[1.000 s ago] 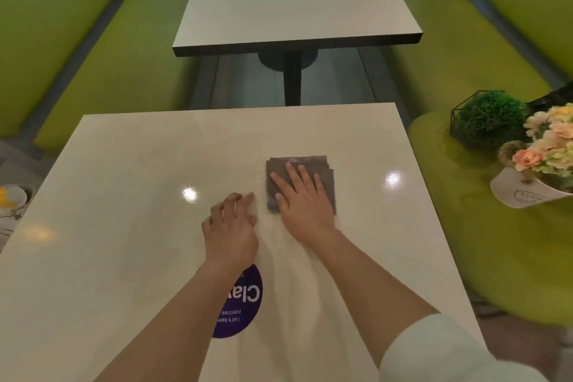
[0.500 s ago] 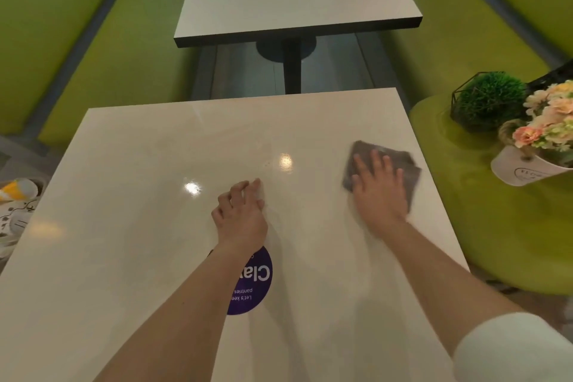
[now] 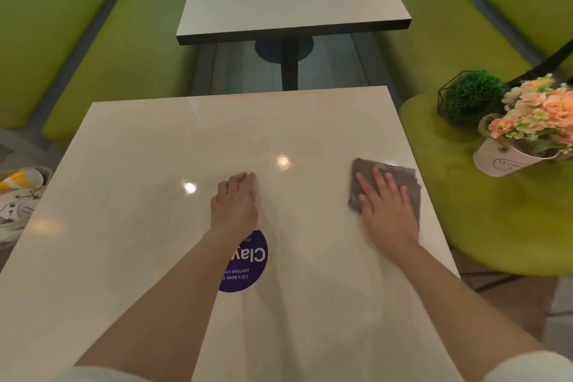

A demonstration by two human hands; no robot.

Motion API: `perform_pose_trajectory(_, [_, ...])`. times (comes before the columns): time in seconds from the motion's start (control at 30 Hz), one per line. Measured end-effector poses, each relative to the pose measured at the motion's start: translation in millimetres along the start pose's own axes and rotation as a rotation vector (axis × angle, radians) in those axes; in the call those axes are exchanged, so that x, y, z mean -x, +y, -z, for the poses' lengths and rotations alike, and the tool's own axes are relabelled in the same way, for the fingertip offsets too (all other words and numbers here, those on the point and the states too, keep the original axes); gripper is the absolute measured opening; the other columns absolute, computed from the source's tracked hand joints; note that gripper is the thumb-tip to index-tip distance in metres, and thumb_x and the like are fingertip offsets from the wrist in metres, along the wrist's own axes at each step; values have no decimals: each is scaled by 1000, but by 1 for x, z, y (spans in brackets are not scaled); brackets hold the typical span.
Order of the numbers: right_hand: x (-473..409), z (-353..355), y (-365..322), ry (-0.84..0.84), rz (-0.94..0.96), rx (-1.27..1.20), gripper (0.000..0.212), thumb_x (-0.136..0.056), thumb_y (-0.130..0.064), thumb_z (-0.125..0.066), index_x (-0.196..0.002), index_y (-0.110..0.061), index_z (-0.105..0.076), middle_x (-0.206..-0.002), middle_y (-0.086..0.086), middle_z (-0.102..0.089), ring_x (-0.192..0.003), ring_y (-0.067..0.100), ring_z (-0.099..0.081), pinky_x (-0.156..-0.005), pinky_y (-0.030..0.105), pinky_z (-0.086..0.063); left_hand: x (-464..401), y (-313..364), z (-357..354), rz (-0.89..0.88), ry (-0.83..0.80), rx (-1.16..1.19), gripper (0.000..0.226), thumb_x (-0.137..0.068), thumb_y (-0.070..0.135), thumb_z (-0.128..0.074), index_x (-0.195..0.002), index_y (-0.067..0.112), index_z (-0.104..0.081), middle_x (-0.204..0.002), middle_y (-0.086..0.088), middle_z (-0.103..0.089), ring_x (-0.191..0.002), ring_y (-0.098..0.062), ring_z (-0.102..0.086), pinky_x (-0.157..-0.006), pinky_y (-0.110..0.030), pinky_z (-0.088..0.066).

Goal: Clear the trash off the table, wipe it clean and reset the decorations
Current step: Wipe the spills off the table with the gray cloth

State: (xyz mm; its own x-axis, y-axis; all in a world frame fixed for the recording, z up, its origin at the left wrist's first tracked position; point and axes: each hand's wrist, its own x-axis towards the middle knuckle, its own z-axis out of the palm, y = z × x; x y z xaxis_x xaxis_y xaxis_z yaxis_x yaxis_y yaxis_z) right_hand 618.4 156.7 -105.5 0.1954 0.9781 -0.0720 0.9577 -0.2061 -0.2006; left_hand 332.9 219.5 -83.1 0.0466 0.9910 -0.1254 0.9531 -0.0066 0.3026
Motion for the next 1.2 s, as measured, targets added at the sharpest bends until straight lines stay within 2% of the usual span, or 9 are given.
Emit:
perform_pose_trajectory(0.1, [5, 8, 42, -4, -78, 52, 66, -92, -51, 6, -154, -38, -9, -164, -4, -3, -151, 19, -4, -121, 43, -3, 20, 3, 2, -14, 48, 43, 45, -104, 19, -34, -149, 19, -34, -150, -1, -34, -136, -24, -29, -109, -37, -29])
perform_pose_trajectory(0.23, [8, 5, 15, -19, -180, 9, 52, -104, -41, -13, -155, -36, -8, -164, -1, 0, -151, 21, 1, -121, 45, 1, 75, -6, 1, 42, 148, 70, 60, -87, -2, -48, -143, 19, -44, -140, -2, -42, -126, -25, -36, -100, -35, -35])
perform_pose_trajectory(0.4, [54, -14, -88, -64, 120, -61, 65, -92, -47, 4, -154, -35, -11, -164, -2, 2, -151, 20, 4, -120, 43, 7, 123, -23, -11, 103, 161, 76, 44, -95, 10, -47, -137, 23, -49, -137, -1, -45, -120, -24, -38, -95, -35, -38])
perform_pose_trajectory(0.53, [97, -30, -146, -112, 291, -95, 57, -98, -45, -6, -153, -36, -19, -163, -3, -6, -151, 19, 1, -119, 43, 5, 128, -19, -15, 104, 137, 60, 48, -94, 11, -50, -141, 16, -47, -140, -7, -46, -127, -28, -38, -99, -39, -38])
perform_pose_trajectory(0.67, [95, -27, -104, -97, 307, -56, 57, -98, -45, -8, -153, -39, -21, -162, -6, -8, -150, 16, 0, -119, 41, 3, 131, -16, -14, 140, 95, 46, 49, -98, 14, -44, -147, 18, -38, -146, -5, -38, -135, -26, -28, -107, -38, -30])
perform_pose_trajectory(0.77, [95, -16, -37, -25, 130, -6, 55, -98, -43, -12, -152, -37, -24, -162, -4, -18, -150, 18, -13, -120, 41, -6, 131, -16, -13, 152, 81, 49, 53, -97, 13, -44, -149, 19, -33, -148, -5, -34, -137, -26, -24, -109, -38, -28])
perform_pose_trajectory(0.93, [102, 3, 41, -35, -109, -1, 59, -93, -50, -3, -151, -38, -11, -163, -4, -11, -150, 20, -9, -122, 45, -7, 131, -17, -11, 141, 68, 54, 57, -94, 10, -47, -148, 19, -34, -148, -6, -35, -137, -28, -25, -108, -39, -29])
perform_pose_trajectory(1.07, [109, -1, 0, -2, -177, -28, 65, -92, -49, -1, -153, -35, -20, -163, 0, -12, -150, 22, -10, -121, 46, -6, 131, -18, -13, 145, 74, 73, 57, -92, 8, -48, -147, 18, -36, -147, -8, -36, -134, -31, -27, -106, -41, -29])
perform_pose_trajectory(1.2, [133, -19, -86, -70, 72, -58, 58, -97, -46, -9, -154, -37, -20, -163, -4, -8, -151, 18, -3, -119, 44, -1, 128, -20, -11, 144, 52, 70, 54, -96, 11, -44, -148, 22, -35, -147, -6, -34, -133, -30, -27, -106, -39, -29])
